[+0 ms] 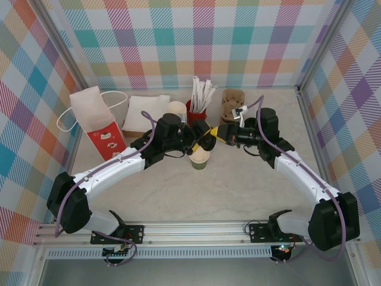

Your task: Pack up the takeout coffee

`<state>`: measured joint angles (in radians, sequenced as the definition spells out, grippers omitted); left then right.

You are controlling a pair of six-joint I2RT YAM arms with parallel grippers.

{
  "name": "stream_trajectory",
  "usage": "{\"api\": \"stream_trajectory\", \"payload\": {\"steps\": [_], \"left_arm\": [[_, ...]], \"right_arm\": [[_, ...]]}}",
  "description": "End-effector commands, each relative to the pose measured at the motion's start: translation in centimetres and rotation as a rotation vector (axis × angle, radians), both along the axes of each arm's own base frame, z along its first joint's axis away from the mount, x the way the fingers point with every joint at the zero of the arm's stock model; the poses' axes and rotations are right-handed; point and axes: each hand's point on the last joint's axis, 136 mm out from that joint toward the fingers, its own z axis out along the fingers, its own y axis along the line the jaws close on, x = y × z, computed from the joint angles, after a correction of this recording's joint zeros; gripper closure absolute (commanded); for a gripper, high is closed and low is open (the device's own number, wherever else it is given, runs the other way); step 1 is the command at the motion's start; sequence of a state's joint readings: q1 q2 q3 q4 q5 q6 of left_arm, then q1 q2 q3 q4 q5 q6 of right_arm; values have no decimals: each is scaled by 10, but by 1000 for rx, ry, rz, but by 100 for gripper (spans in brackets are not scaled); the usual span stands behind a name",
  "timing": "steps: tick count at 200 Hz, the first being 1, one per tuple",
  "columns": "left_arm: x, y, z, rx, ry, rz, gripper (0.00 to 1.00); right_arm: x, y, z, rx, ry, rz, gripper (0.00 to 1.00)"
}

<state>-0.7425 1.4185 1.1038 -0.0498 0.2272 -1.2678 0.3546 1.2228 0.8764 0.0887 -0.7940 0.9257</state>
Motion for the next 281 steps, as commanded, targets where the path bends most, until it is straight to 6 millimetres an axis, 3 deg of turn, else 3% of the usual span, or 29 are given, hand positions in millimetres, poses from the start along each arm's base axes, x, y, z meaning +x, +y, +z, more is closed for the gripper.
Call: {"api": "stream_trajectory", "payload": {"steps": [1, 128, 171, 235, 281], "left_arm": [[2, -2, 6, -21, -10, -9, 22], [1, -9, 15, -64, 0, -30, 17], [1, -9, 19, -75, -2, -24, 26], [-1, 2, 4, 25, -4, -11, 28], [-5, 27, -22, 226, 5, 9, 29]], "right_arm": [[0, 5, 10, -2, -59, 25, 90], [-1, 11, -2, -51, -70, 28, 90], [-1, 13, -3, -51, -67, 34, 89], [-4, 11, 0, -65, -80, 35, 75], [-9, 5, -2, -117, -103, 27, 62]]}}
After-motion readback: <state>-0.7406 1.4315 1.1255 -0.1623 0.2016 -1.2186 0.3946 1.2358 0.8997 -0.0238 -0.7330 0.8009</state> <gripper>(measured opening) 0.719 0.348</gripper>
